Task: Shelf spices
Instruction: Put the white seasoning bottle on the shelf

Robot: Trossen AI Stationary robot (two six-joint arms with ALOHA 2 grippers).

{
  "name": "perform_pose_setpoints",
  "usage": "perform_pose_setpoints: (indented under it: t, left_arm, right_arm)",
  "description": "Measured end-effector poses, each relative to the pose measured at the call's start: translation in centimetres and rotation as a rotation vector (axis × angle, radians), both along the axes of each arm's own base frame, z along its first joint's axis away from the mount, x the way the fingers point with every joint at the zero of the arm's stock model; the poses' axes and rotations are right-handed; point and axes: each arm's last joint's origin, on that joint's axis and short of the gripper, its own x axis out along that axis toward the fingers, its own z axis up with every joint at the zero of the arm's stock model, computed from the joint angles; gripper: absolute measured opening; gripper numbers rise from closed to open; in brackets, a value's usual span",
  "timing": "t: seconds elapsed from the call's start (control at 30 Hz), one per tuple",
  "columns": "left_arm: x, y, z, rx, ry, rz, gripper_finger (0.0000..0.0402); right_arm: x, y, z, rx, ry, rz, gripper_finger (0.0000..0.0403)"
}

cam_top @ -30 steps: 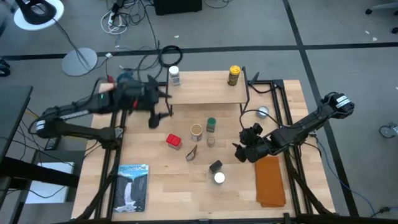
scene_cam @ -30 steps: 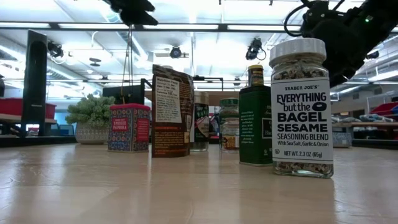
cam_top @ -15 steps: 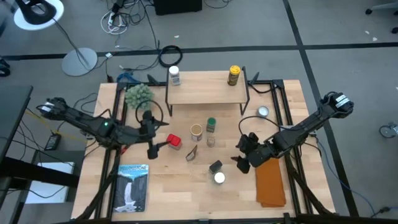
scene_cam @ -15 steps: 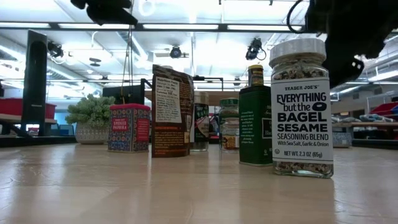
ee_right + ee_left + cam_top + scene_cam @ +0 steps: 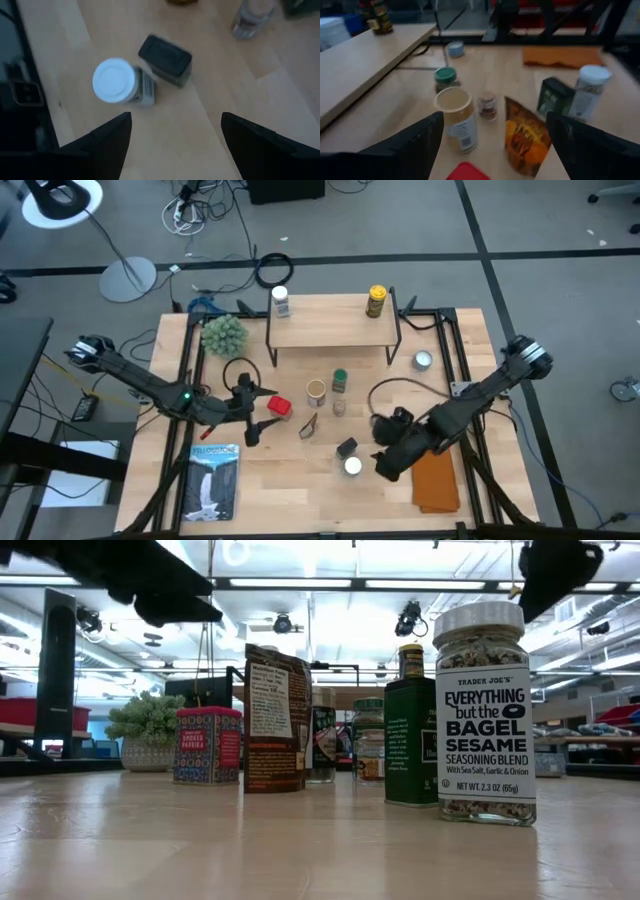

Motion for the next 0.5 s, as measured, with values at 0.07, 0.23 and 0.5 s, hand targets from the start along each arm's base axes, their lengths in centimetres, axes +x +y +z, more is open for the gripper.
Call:
perform_pose_setpoints:
  t: [0.07, 0.23, 0.5]
  left_arm:
    - [-0.2, 0.0, -0.6, -0.015, -0.029, -0.022, 0.0357]
    - [-0.4, 0.1, -1.5, 0.003, -0.031, -0.032, 0.0357]
    - [-0.8, 0.3, -2.5, -0.006, 0.002, -0.027, 0.0357]
  right_arm:
    - [1.6, 0.7, 0.3, -0.011, 0.086, 0.010, 0.0306]
    - [5.4, 1.9, 0.4, -0.048, 0.237, 0.059, 0.0306]
    - [9.6, 2.9, 0.8, -0.025, 0.242, 0.100, 0.0306]
